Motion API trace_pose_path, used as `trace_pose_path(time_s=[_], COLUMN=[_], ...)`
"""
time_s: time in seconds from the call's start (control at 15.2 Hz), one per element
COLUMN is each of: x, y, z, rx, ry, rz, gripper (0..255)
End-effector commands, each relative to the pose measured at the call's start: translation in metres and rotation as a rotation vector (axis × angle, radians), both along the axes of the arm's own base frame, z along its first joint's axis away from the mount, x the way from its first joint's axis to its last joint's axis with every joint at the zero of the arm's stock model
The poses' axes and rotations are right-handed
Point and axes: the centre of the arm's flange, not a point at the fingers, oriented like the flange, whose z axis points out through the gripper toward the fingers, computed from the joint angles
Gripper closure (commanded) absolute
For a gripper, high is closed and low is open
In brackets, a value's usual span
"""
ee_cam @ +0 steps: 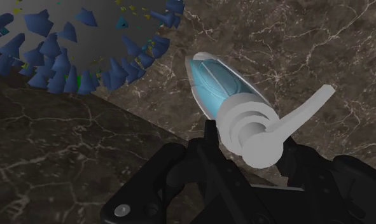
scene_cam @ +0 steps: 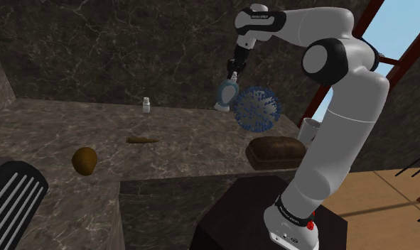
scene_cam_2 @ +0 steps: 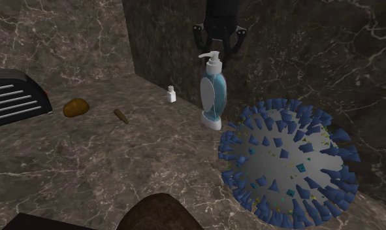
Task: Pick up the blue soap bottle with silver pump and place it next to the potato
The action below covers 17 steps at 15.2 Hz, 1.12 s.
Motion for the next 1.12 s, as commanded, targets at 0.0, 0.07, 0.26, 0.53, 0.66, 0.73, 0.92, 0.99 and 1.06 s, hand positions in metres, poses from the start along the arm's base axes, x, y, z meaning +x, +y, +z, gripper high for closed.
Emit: trace_pose_path(time_s=[0.0, 0.07, 0.26, 0.53, 0.66, 0.73, 0.92, 0.99, 1.06], x=[0.001, 0.001, 0.002, 0.006, 0.008, 0.009, 0.012, 0.013, 0.014], y=[-0.001, -0.001, 0.013, 0.065, 0.092, 0.105, 0.144, 0.157, 0.170], z=[0.010, 0.016, 0.024, 0.024, 0.024, 0.024, 0.024, 0.024, 0.024], rx=[0.000, 0.000, 0.000, 0.000, 0.000, 0.000, 0.000, 0.000, 0.000], ry=[0.000, 0.000, 0.000, 0.000, 0.000, 0.000, 0.000, 0.000, 0.000], rz=[0.000, 0.000, 0.000, 0.000, 0.000, 0.000, 0.000, 0.000, 0.000], gripper=[255, 255, 255, 255, 255, 255, 255, 255, 255])
